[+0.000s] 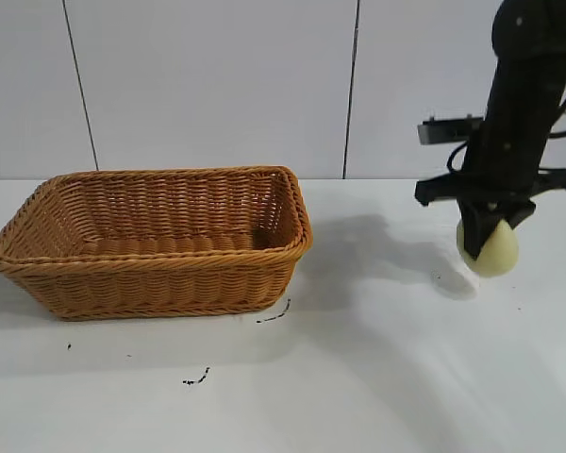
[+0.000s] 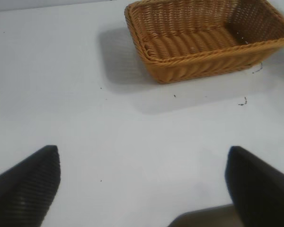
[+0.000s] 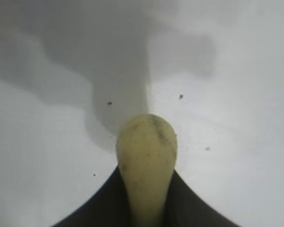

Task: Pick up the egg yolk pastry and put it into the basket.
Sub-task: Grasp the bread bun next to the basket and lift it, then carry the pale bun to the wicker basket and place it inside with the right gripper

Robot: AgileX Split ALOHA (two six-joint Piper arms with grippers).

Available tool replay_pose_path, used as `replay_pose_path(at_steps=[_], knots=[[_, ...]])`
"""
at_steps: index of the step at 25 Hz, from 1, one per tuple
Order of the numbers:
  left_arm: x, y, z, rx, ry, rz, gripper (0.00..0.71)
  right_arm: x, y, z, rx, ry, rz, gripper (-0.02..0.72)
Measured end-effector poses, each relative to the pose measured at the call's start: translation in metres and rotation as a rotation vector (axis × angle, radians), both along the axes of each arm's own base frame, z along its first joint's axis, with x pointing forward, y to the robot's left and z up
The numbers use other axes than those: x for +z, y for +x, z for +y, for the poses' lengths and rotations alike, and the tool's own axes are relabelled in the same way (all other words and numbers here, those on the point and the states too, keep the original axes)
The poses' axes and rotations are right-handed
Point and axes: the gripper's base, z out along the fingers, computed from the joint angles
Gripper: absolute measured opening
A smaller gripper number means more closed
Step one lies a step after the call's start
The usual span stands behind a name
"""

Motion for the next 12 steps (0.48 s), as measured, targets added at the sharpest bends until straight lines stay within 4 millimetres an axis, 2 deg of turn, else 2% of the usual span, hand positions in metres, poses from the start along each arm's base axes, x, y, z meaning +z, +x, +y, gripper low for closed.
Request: replay_pose_path(at_steps=[2,5,9,12], knots=[[0.000,0.000,0.000,0.000,0.000,0.000,0.695,0.032,0.007,0.001,0.000,0.009,-0.072,0.066],[0.000,0.000,0.000,0.000,0.000,0.000,0.695,0.064,0.013,0.003,0.008,0.010,-0.133,0.066],[0.000,0.000,0.000,0.000,0.000,0.000,0.695,0.086,0.015,0.023,0.050,0.020,-0.182,0.066],[0.000,0.000,0.000,0.000,0.000,0.000,0.695,0.095,0.013,0.054,0.114,0.035,-0.224,0.066]])
